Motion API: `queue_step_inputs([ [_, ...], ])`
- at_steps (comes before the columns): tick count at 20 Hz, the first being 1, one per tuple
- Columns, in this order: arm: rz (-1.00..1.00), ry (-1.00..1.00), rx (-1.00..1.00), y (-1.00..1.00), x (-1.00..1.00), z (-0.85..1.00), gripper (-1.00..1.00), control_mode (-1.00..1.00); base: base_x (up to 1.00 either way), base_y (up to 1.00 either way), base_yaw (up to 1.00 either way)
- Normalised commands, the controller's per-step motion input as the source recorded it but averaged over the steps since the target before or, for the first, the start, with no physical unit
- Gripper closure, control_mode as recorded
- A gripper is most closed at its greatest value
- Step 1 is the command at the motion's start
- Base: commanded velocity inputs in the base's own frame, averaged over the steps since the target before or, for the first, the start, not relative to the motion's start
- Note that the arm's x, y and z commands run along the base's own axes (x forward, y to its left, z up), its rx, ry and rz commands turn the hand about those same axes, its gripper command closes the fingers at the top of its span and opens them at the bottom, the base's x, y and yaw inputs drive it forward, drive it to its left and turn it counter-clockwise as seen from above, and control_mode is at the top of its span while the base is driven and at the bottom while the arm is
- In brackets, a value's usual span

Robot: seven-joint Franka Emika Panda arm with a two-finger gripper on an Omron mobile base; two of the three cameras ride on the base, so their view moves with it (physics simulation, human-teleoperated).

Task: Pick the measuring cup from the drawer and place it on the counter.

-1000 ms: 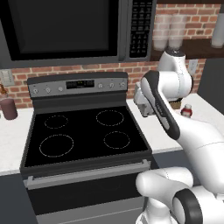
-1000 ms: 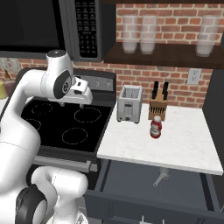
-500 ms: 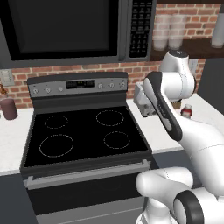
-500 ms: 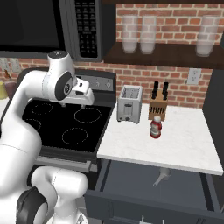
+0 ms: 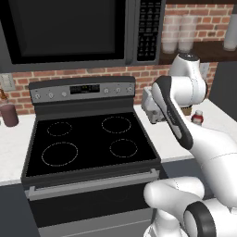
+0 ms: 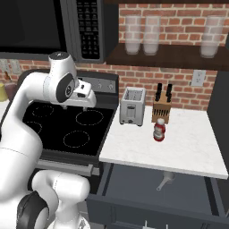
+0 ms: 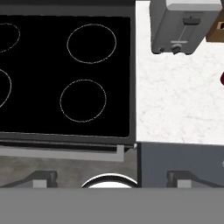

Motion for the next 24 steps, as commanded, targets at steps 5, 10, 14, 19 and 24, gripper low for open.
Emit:
queue_step_inputs([
  [5, 0.0, 0.0, 0.0, 0.0, -0.03, 0.0, -1.0, -1.0, 0.0, 0.0, 0.0],
  [10, 0.0, 0.0, 0.0, 0.01, -0.05, 0.0, -1.0, 1.0, -0.28, 0.24, 0.0],
  [14, 0.0, 0.0, 0.0, 0.0, 0.0, 0.0, -1.0, 1.0, -0.21, 0.33, -0.09],
  [19, 0.0, 0.0, 0.0, 0.0, 0.0, 0.0, -1.0, 1.0, -0.02, 0.35, -0.19],
  [24, 0.0, 0.0, 0.0, 0.0, 0.0, 0.0, -1.0, 1.0, 0.0, 0.33, -0.19],
])
